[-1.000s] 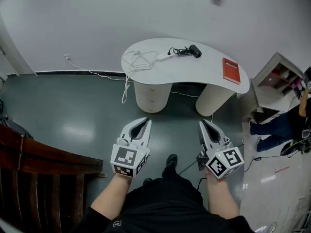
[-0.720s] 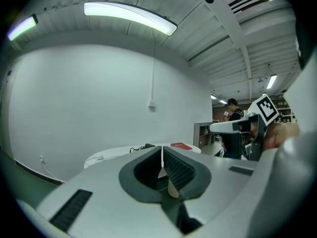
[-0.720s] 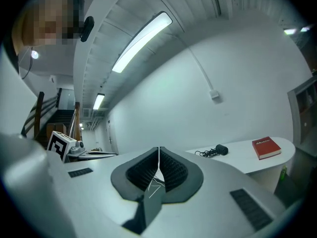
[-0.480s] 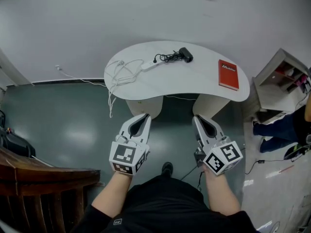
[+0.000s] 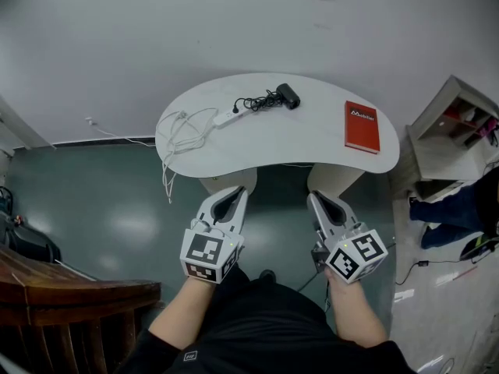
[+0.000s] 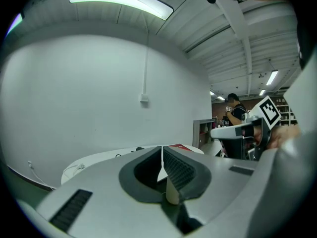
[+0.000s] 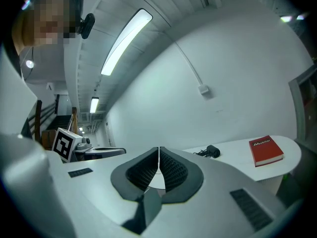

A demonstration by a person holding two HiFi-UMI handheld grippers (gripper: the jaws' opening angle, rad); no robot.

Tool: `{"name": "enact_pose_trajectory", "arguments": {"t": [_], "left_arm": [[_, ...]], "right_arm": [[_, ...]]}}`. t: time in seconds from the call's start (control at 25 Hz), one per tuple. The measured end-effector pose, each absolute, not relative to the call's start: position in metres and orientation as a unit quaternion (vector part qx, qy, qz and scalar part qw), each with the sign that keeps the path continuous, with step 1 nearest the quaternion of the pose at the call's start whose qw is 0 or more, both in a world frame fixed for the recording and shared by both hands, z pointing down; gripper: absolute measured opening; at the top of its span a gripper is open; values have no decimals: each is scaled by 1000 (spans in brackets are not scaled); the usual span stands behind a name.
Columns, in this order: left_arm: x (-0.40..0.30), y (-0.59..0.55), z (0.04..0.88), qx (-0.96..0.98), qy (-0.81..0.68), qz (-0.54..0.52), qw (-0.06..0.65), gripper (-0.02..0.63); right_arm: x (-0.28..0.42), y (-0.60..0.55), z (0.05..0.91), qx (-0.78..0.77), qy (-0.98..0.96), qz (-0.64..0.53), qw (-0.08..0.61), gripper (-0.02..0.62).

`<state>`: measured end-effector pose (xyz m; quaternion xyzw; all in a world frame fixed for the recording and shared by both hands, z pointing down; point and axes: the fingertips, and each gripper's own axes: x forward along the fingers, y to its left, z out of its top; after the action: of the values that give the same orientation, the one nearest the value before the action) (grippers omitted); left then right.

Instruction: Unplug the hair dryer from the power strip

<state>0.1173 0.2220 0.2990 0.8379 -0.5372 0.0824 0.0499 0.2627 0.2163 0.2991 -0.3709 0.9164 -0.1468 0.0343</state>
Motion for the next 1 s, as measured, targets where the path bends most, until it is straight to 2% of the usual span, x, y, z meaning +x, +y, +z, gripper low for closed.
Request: {"name": "enact_pose_trajectory", "arguments": {"t": [0.44,1.0], "left_arm": [[85,160,316,833,-544,80,63,20],[-44,19,320,840,-529,96,69,20]], "right_arm": [[231,150,312,-369,916,-154,28,35],[86,17,313,-359,918,-166,3,35]]}}
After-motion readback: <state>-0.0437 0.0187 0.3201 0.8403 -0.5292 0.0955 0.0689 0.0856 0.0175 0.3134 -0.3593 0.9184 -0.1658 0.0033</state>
